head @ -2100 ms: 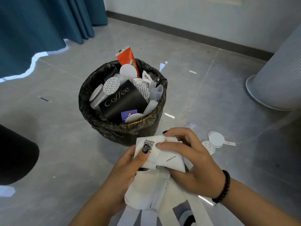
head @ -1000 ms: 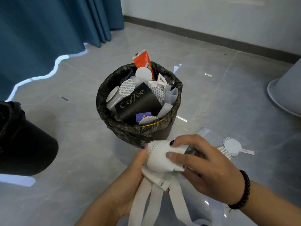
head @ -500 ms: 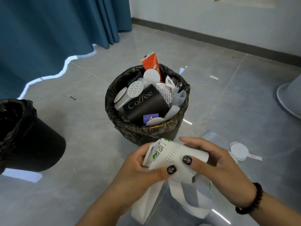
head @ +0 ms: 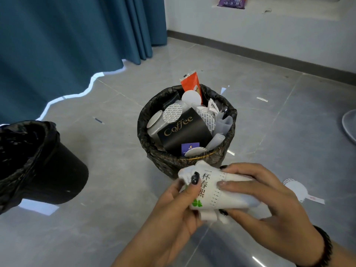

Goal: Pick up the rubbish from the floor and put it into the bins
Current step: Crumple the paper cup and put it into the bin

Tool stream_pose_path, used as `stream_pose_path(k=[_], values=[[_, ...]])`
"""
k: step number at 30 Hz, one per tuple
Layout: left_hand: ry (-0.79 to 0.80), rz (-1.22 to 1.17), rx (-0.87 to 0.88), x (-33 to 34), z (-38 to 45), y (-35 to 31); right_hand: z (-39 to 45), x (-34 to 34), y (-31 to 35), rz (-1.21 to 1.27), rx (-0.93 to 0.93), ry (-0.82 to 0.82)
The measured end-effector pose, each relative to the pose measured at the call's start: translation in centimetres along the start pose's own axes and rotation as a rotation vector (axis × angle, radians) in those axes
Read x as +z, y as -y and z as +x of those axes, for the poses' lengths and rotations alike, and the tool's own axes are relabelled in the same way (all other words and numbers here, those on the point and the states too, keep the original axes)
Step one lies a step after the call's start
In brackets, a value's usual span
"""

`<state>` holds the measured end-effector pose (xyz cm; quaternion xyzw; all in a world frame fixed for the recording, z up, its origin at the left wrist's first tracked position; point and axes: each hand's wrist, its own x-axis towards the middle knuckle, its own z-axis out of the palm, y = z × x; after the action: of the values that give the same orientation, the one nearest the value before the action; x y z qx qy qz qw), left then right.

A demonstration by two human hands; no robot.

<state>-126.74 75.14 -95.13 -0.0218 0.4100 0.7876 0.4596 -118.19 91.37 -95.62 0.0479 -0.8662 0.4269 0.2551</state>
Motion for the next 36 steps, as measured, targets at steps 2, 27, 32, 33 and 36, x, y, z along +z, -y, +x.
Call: stream_pose_path(k=[2,27,32,33,36], values=[[-0.046,0.04,0.036,0.4,-0.2,-0.3,0.2,-0.3,0.3,-0.023,-0.014,0.004],[-0.641,0.651,0.177,-3.1,3.5,-5.2,12.1,1.3,1.3,0.478,0.534,-0.151],[-0.628,0.547,0.061,-3.2,5.2,-5.3,15.9,4.1,-0.5,0.125,0.46,0.05],[-0.618,0.536,0.052,-3.0,5.4,-5.3,16.2,4.6,-0.9,0.086,0.449,0.078],[-0.588,0.473,0.052,-2.6,5.8,-5.2,16.5,5.9,-1.5,-0.001,0.412,0.148]])
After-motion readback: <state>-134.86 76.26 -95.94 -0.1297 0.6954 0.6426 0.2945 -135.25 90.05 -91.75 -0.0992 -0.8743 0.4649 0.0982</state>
